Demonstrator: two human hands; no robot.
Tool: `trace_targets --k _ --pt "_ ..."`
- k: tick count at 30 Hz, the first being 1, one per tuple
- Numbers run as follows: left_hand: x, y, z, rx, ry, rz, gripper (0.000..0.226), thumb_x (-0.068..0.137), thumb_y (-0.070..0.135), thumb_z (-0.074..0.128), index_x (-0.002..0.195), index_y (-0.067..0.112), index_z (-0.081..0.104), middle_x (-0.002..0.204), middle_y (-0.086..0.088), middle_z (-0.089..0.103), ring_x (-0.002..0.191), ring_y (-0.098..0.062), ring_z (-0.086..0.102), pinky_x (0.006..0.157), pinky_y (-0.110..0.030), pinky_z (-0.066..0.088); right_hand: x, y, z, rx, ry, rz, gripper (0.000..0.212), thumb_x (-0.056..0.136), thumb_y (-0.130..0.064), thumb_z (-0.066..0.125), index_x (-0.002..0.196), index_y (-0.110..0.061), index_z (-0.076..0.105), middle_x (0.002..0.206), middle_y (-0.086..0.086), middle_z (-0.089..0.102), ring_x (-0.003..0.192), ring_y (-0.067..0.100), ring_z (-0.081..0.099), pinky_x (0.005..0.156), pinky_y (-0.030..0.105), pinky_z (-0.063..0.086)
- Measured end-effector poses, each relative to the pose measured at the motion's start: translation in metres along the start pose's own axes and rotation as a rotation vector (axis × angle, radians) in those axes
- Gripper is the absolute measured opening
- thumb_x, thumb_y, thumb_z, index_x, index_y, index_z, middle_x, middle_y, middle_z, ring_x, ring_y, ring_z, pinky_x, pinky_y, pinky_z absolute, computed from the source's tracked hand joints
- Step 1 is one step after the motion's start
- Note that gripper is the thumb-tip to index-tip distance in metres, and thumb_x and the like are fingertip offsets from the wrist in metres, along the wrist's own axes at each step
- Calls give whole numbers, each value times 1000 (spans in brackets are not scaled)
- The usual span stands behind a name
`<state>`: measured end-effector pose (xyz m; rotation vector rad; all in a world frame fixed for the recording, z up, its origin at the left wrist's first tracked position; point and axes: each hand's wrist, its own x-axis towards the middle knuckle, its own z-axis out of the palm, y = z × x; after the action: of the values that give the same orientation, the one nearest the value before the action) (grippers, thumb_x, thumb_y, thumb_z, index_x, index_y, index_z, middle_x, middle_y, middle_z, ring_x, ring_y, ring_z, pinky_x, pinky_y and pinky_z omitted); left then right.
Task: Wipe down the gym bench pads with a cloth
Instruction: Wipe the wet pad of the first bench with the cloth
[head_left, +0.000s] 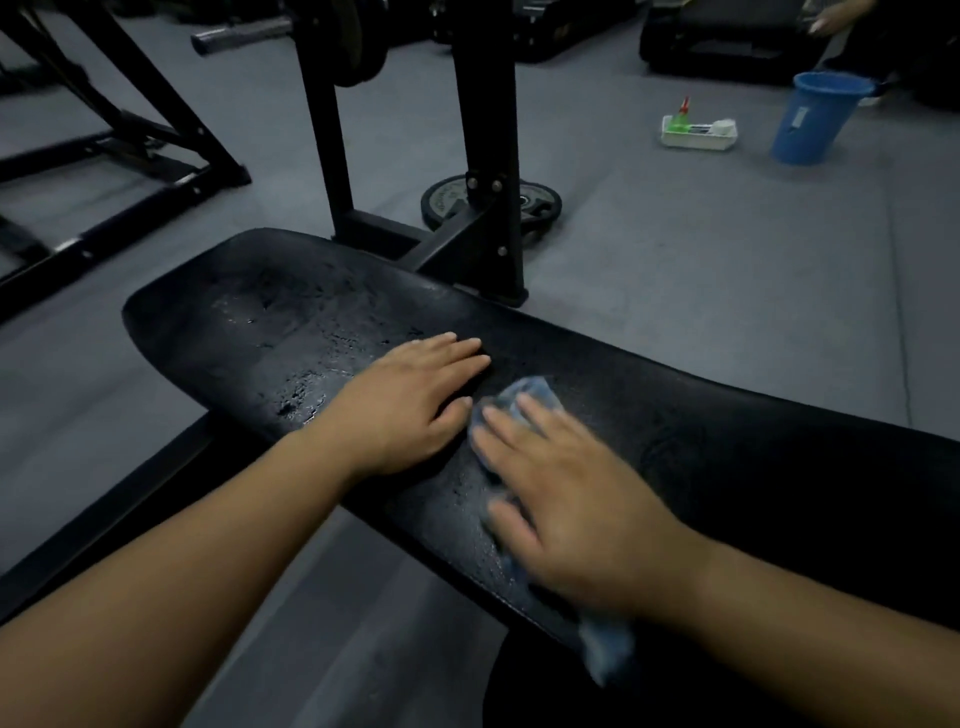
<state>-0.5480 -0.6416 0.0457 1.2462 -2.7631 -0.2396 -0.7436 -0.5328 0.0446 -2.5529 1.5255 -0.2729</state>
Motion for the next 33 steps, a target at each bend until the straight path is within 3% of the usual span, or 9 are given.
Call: trace_targets --k 4,7,12,15,18,23,26,30,33 --pt "0 -14 5 -2 -16 29 80 87 59 7 159 26 21 166 10 12 153 -7 5 124 -28 3 19 53 -4 -60 57 167 68 90 -50 21 151 -25 37 160 2 33 148 20 25 123 32 16" --pt "1 -15 7 -22 -15 24 84 85 60 6 159 24 19 167 9 7 152 -6 3 120 -19 -3 69 45 7 -137 131 419 65 91 -44 26 146 -13 42 151 10 42 142 29 31 120 41 20" --pt "-2 -29 7 -3 1 28 77 90 54 9 160 21 18 167 6 6 153 -7 2 116 -15 -9 14 -29 9 -52 -8 69 68 95 -47 30 155 -17 30 162 4 25 151 24 17 123 34 0" --pt "-4 -35 8 14 -1 19 85 83 57 -1 160 23 15 168 6 5 153 -8 1 122 -25 -3 28 19 3 -73 74 236 65 92 -47 25 152 -23 37 159 1 34 149 21 25 120 25 1" --pt "-1 -34 10 3 7 12 88 81 56 -2 160 22 17 168 5 7 153 -9 3 124 -28 2 90 38 7 -110 130 451 66 90 -44 23 147 -16 41 153 7 40 142 30 31 121 36 19" --pt "-4 -45 6 25 7 -16 91 78 55 -4 159 22 18 168 4 8 153 -9 5 124 -28 2 46 -21 8 -21 11 68 66 95 -48 28 157 -25 25 163 -6 19 151 16 12 125 36 9" --pt "-8 -49 4 16 13 -50 83 84 53 0 160 23 15 168 6 5 153 -8 2 123 -28 0 52 17 -1 -58 28 156 65 93 -53 28 154 -32 29 163 -9 23 151 14 16 122 29 13" --pt "-8 -49 -1 0 1 -91 76 89 49 15 160 23 17 168 5 6 153 -10 3 124 -28 2 126 25 16 -95 130 416 69 87 -46 21 143 -14 44 149 9 43 139 29 32 120 38 19" --pt "-11 -54 -1 -16 19 -115 70 94 47 19 159 22 20 168 4 10 153 -11 6 124 -30 4 98 -18 20 -49 87 106 65 91 -41 31 146 -9 43 156 9 37 144 23 24 119 18 -2"
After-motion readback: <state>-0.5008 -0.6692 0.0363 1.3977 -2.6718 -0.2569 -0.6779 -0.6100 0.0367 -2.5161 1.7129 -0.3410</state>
